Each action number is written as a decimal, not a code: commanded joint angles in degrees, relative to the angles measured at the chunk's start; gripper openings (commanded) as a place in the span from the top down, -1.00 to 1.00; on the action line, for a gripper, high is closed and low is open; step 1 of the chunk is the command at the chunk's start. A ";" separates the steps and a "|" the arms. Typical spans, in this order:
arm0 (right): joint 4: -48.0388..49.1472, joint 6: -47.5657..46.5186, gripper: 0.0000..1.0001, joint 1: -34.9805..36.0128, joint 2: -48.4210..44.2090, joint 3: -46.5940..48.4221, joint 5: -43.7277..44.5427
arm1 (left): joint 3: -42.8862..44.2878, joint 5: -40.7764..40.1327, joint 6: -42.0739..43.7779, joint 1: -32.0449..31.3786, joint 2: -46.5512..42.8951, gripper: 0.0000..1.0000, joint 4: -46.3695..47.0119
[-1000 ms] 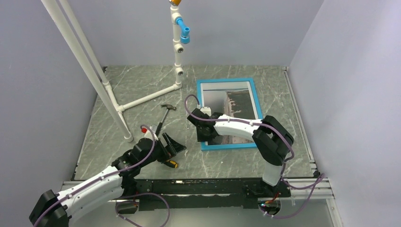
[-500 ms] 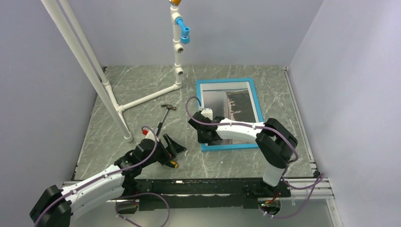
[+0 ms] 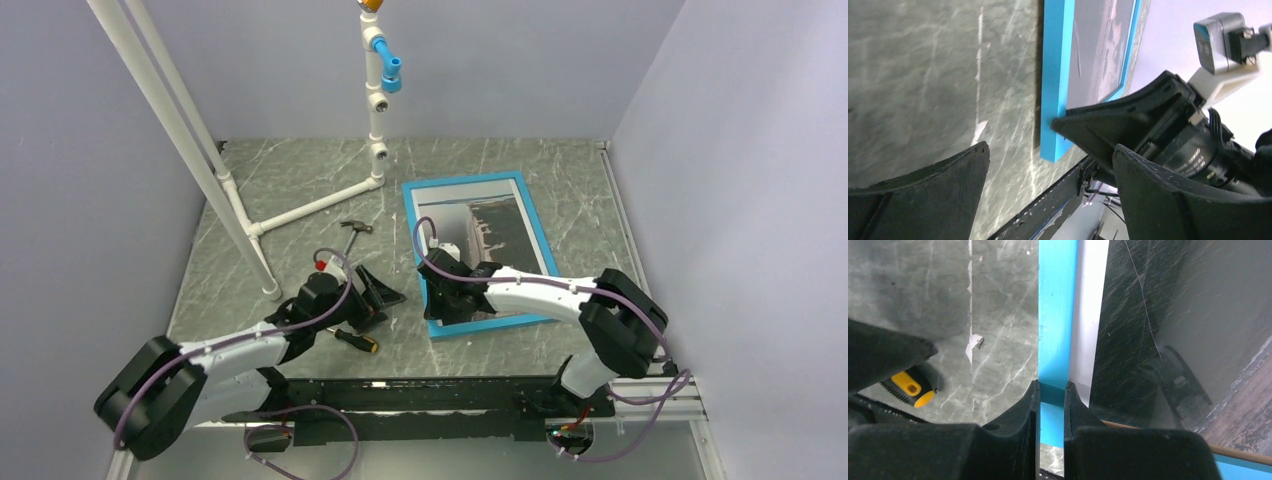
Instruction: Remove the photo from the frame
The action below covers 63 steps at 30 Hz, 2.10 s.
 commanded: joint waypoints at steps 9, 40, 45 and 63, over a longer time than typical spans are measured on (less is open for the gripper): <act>7.68 -0.30 1.00 0.50 -11.96 -1.48 -5.96 | 10.67 4.04 2.05 -0.91 16.24 -0.78 11.46; 3.35 -11.48 0.98 0.52 -19.74 -3.92 -11.05 | 12.29 1.16 -0.21 -3.04 31.77 0.28 35.55; -10.03 -17.47 -0.15 1.66 -23.70 -0.59 0.27 | 11.34 -1.01 6.25 -3.93 23.29 0.62 25.16; -23.43 -20.02 -0.99 23.54 -19.59 20.34 27.35 | 22.02 -8.84 9.56 -7.30 -4.65 1.00 -23.90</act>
